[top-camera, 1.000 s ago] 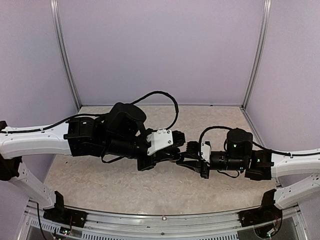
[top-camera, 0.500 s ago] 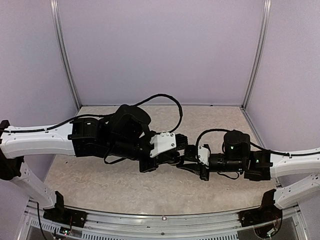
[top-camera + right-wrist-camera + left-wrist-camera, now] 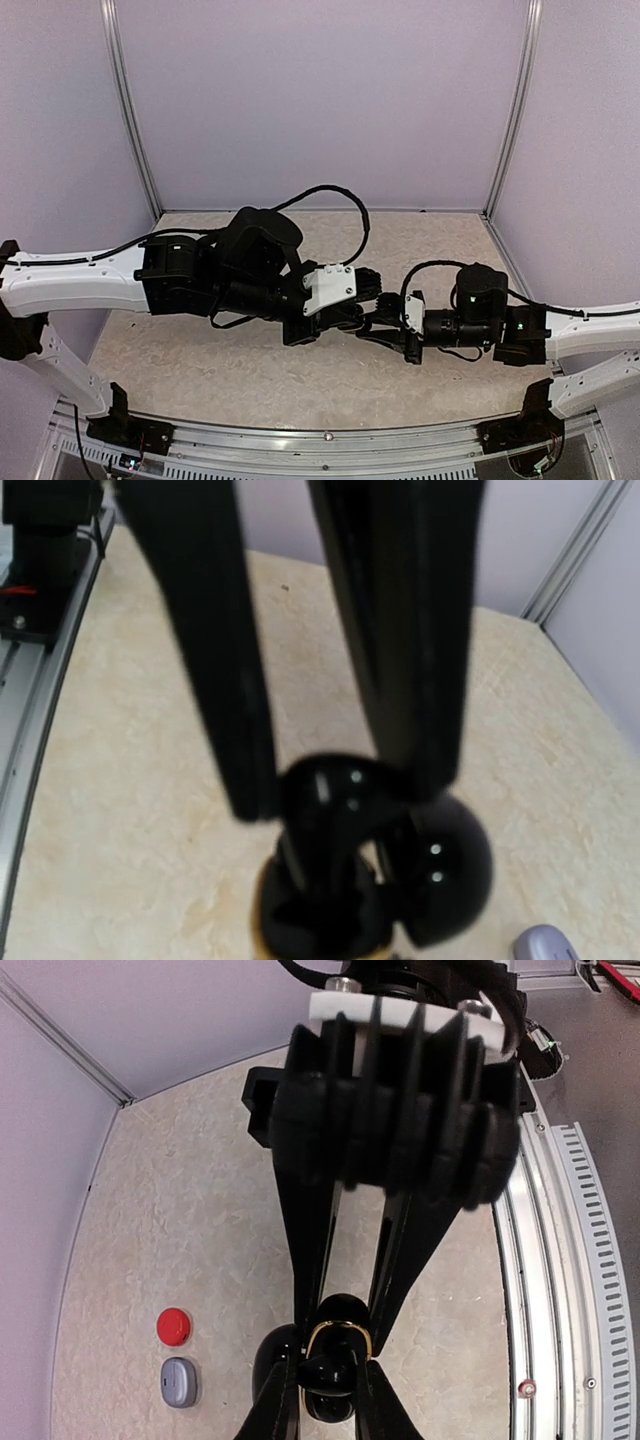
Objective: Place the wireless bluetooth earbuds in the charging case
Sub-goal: Insert the right earbud into the right side groove of the charging case.
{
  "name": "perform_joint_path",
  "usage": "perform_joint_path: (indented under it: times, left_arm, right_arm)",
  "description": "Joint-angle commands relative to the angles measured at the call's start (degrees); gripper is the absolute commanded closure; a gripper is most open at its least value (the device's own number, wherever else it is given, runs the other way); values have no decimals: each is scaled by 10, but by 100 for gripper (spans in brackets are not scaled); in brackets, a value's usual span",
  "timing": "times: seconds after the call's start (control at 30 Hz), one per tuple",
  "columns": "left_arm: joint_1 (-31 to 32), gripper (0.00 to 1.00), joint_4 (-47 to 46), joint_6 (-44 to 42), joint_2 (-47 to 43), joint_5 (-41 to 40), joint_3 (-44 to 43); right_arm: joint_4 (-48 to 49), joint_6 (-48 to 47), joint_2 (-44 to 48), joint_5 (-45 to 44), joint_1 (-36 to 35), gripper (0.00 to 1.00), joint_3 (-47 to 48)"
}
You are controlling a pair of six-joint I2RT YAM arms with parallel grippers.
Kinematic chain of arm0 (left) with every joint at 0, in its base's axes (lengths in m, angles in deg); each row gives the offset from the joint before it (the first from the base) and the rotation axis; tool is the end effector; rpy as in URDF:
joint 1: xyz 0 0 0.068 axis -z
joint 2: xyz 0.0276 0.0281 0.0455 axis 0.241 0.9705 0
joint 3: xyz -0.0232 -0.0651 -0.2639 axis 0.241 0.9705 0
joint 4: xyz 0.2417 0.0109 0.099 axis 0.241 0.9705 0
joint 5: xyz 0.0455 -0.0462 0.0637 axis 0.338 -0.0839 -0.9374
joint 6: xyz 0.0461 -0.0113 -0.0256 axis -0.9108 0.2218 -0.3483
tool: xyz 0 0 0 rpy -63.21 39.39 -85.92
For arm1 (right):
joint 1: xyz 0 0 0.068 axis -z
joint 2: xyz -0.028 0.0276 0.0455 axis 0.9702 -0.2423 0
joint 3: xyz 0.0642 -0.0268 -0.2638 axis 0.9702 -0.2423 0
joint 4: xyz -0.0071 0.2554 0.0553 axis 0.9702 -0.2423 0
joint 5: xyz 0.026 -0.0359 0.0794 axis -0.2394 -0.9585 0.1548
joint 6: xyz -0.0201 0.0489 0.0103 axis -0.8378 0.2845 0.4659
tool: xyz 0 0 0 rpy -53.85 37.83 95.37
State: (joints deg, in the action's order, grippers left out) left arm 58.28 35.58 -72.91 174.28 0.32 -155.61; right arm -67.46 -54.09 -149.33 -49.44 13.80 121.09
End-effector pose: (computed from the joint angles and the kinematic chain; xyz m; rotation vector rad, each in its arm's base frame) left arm 0.1047 -0.3265 0.3352 1.6586 1.4449 -0.4655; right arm 0.1065 0.2181 0.2506 -1.3524 1.3042 0.7073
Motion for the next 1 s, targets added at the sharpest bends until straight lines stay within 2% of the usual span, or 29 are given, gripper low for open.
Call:
perform_joint_path:
  times: [0.0,0.43,0.97]
  left_arm:
    - [1,83,2,-9,-15,-7,18]
    - [16,83,-93,-7,-111,49,75]
    - [45,83,-63,-30,-110,29,68]
  right_arm:
    - [87,5,40,31,-14,100,-16]
    - [178,-26,62,45,-14,100,-78]
    - [173,-85,71,80,-19,100,-78]
